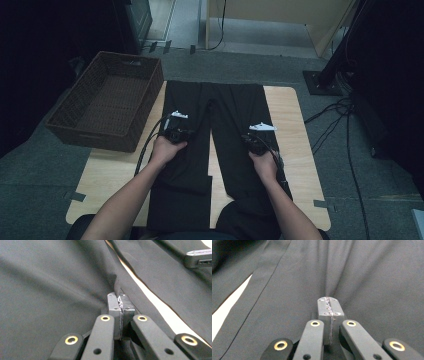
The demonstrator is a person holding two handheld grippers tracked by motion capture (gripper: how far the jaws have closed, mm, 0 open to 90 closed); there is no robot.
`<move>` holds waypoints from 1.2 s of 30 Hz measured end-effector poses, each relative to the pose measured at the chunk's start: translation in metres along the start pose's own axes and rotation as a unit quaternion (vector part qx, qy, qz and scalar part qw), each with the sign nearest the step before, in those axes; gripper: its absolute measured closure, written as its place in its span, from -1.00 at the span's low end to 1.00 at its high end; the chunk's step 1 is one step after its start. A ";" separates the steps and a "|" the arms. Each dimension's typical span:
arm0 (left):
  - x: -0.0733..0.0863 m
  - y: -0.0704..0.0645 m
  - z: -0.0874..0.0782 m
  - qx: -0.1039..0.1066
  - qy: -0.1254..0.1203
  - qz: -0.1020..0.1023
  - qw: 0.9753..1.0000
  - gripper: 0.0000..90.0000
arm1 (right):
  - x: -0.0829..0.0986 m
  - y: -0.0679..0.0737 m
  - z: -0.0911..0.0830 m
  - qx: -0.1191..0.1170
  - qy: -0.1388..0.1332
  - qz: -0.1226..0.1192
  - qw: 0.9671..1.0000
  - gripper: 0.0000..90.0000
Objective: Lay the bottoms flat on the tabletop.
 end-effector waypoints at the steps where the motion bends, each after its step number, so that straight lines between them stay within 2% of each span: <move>1: 0.003 -0.003 -0.003 0.002 -0.001 0.002 1.000 1.00 | 0.004 0.001 -0.003 -0.001 0.003 0.002 1.000 1.00; 12: 0.040 -0.034 -0.032 0.017 0.018 0.025 0.999 1.00 | 0.035 0.027 -0.036 -0.029 0.029 -0.009 0.999 1.00; 15: 0.050 -0.039 -0.037 0.029 0.019 0.015 0.999 1.00 | 0.044 0.034 -0.045 -0.039 0.036 -0.007 0.999 1.00; 17: 0.058 -0.045 -0.038 0.033 0.026 0.021 0.999 1.00 | 0.048 0.038 -0.049 -0.045 0.040 -0.012 0.998 1.00; 19: 0.064 -0.050 -0.041 0.039 0.034 0.026 0.998 1.00 | 0.052 0.043 -0.054 -0.053 0.051 -0.007 0.997 1.00; 22: 0.074 -0.056 -0.047 0.049 0.037 0.024 0.998 1.00 | 0.060 0.049 -0.061 -0.059 0.052 -0.016 0.997 1.00; 26: 0.084 -0.058 -0.050 0.051 0.043 0.022 0.998 1.00 | 0.066 0.053 -0.068 -0.065 0.059 -0.024 0.996 1.00; 28: 0.084 -0.056 -0.049 0.049 0.043 0.018 0.998 1.00 | 0.066 0.051 -0.069 -0.063 0.053 -0.036 0.996 0.92; 30: 0.080 -0.053 -0.049 0.050 0.037 0.006 0.998 1.00 | 0.062 0.049 -0.068 -0.066 0.038 -0.033 0.997 0.67; 31: 0.078 -0.052 -0.050 0.049 0.036 0.004 0.998 1.00 | 0.059 0.048 -0.067 -0.067 0.025 -0.031 0.997 0.61; 34: 0.076 -0.050 -0.050 0.042 0.036 0.006 0.998 0.80 | 0.052 0.044 -0.065 -0.067 0.008 -0.031 0.997 0.44; 36: 0.076 -0.048 -0.048 0.040 0.043 0.010 0.998 0.76 | 0.049 0.040 -0.061 -0.062 0.004 -0.034 0.998 0.34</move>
Point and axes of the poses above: each handheld gripper's, and its own axes: z roughly forward along the jaws, x roughly out of its underside, y roughly to its left, the point moved 4 cm from there along z, roughly forward along the jaws, and after that the axes turned 3 degrees about -x, right-handed, at the moved point
